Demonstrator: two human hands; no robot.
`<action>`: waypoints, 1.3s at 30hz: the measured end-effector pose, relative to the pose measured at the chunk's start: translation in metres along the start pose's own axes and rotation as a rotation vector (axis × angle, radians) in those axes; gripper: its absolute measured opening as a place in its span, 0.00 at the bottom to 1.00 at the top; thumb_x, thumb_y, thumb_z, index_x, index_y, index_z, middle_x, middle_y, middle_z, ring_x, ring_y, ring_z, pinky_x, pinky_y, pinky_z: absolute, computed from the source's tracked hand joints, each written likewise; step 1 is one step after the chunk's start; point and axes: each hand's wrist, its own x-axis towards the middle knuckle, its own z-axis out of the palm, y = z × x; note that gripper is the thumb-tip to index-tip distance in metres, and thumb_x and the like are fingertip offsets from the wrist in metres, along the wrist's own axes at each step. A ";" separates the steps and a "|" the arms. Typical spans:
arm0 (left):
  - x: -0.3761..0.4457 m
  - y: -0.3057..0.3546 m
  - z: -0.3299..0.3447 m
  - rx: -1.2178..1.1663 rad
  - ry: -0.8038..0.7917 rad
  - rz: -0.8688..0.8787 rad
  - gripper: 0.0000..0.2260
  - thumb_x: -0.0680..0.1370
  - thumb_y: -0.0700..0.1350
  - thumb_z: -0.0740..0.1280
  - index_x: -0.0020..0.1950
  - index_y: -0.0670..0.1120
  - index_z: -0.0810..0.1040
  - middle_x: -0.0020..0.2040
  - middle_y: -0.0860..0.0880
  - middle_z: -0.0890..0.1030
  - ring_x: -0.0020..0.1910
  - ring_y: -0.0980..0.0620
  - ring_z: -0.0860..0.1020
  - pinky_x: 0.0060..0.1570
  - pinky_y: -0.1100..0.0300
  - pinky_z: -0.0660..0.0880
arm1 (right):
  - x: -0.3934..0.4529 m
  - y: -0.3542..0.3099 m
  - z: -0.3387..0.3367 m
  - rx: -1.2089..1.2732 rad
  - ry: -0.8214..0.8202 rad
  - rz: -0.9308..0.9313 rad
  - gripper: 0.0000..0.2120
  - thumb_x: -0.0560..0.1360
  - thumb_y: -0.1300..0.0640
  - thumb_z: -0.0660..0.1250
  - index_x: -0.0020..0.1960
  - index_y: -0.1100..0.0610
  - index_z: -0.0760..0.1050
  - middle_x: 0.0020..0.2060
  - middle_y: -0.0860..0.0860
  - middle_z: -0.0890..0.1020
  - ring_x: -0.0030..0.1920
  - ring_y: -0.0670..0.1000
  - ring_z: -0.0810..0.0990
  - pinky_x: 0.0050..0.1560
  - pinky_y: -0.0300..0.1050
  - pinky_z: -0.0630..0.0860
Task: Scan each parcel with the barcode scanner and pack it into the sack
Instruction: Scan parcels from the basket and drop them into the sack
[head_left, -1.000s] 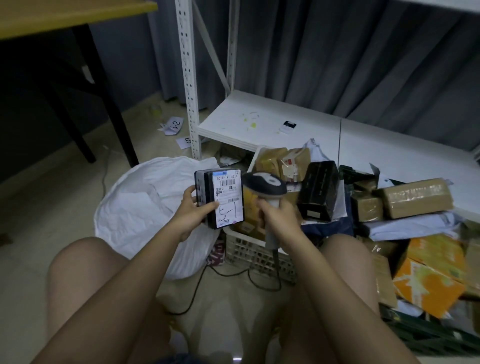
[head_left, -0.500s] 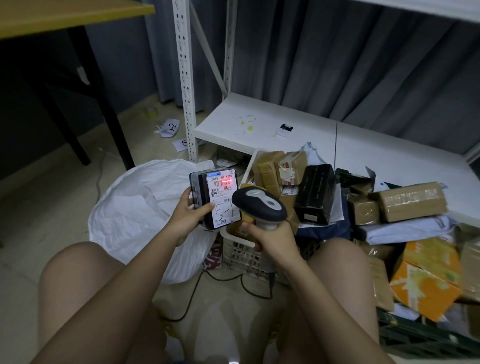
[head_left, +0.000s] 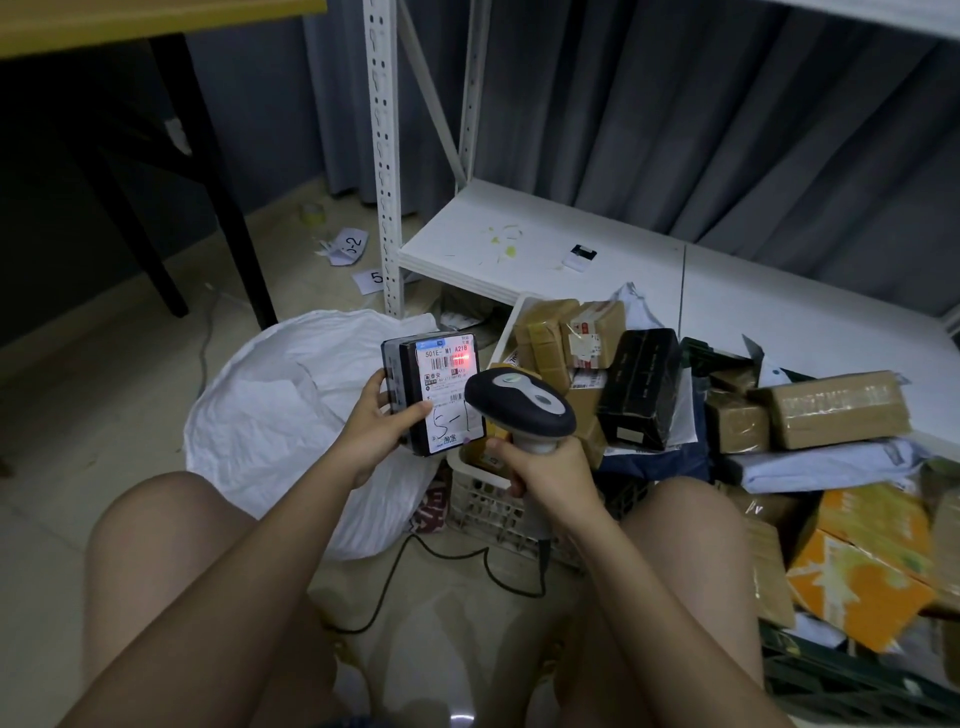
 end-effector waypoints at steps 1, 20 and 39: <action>0.000 0.000 -0.001 -0.005 0.003 0.001 0.33 0.76 0.42 0.71 0.76 0.52 0.59 0.61 0.51 0.71 0.61 0.48 0.73 0.59 0.51 0.72 | 0.001 0.001 0.001 -0.001 -0.003 -0.009 0.12 0.71 0.64 0.73 0.32 0.57 0.73 0.22 0.49 0.73 0.24 0.48 0.70 0.31 0.46 0.72; 0.014 -0.020 -0.052 -0.060 0.182 0.009 0.32 0.75 0.40 0.71 0.75 0.50 0.60 0.61 0.51 0.73 0.59 0.51 0.73 0.58 0.54 0.74 | 0.049 0.014 0.056 0.024 -0.069 0.055 0.05 0.72 0.60 0.73 0.43 0.58 0.77 0.30 0.49 0.79 0.31 0.47 0.76 0.35 0.43 0.73; 0.099 -0.081 -0.130 0.037 0.476 -0.103 0.29 0.72 0.38 0.74 0.69 0.44 0.64 0.65 0.45 0.74 0.63 0.49 0.74 0.59 0.56 0.73 | 0.218 0.073 0.201 -0.437 0.117 0.274 0.28 0.68 0.46 0.76 0.62 0.57 0.71 0.56 0.55 0.77 0.52 0.57 0.78 0.56 0.54 0.77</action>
